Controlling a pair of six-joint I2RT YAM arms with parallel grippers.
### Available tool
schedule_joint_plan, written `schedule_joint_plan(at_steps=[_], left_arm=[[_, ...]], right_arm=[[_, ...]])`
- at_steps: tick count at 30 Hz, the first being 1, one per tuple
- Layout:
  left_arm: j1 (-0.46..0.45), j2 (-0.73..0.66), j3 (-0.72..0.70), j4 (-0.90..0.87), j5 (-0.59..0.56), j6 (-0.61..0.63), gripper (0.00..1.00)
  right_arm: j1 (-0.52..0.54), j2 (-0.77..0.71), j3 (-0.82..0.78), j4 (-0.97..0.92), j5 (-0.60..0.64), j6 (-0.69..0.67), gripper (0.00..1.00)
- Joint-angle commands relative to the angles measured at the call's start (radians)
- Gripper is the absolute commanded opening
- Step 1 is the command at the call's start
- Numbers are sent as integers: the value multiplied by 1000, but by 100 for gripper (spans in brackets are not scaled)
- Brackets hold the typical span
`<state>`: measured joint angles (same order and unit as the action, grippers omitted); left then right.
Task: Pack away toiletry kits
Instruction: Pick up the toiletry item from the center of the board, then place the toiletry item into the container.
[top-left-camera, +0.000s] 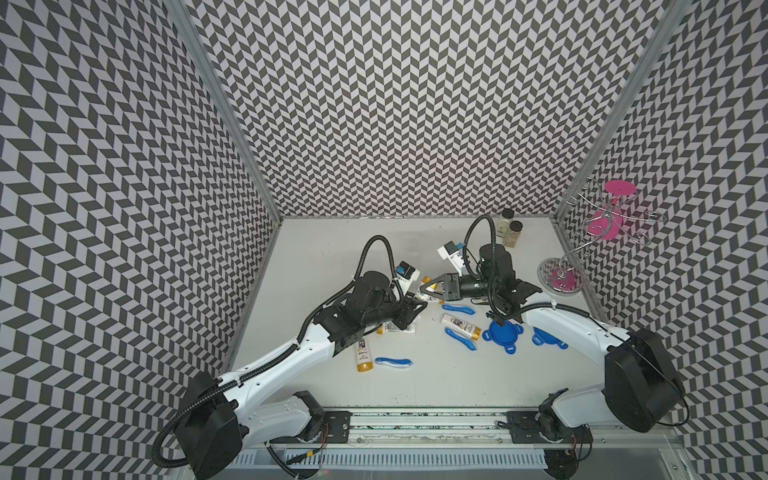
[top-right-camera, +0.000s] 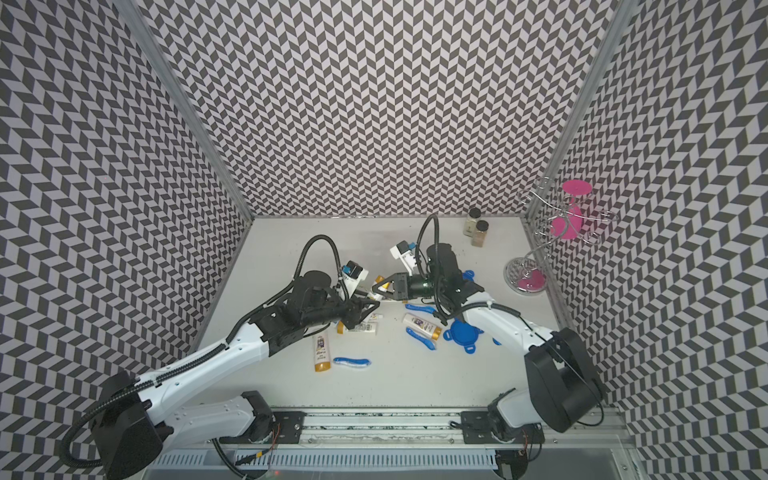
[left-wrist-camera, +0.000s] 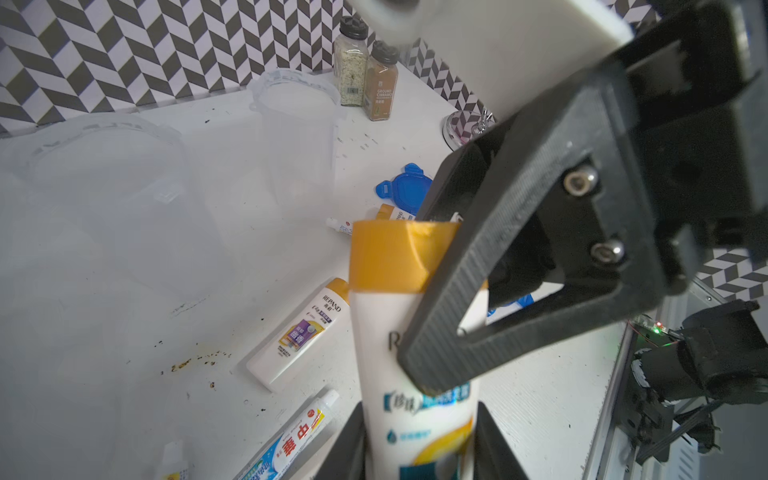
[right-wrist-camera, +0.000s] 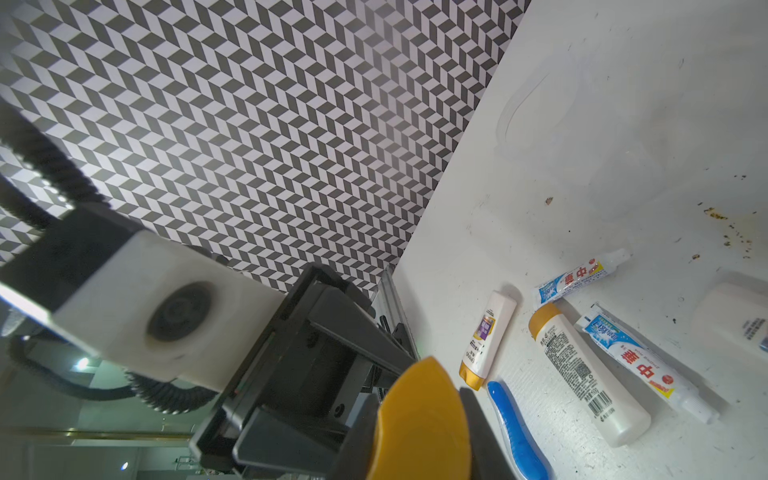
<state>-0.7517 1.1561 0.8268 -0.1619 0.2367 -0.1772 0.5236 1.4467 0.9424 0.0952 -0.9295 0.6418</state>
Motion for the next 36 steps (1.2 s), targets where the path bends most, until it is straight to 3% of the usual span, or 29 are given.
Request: schedule_joint_plan(at_steps=[1,6,8,13,17,21,36], left_arm=[[19,-9,-4,5,-15,-18,20],[146,-75,-36,6,50,-138,86],[225,-106,-58,-9,72,-206,99],[430,-200,-99,-73,120,-342,100],[476,-209,-67,-195,-9,-389,100],[558,-230,-107,-226,-31,-459,98],[575,-245,-146,-327,-99,-426,94]], right_arm=[[11,14,93,-12,-3,-59,3],[16,89,277,-197,103,-220,0],[32,131,358,-233,167,-273,0],[95,258,572,-262,303,-364,0],[153,373,732,-277,416,-432,0],[191,479,840,-263,518,-477,0],[255,733,1032,-237,791,-576,0]])
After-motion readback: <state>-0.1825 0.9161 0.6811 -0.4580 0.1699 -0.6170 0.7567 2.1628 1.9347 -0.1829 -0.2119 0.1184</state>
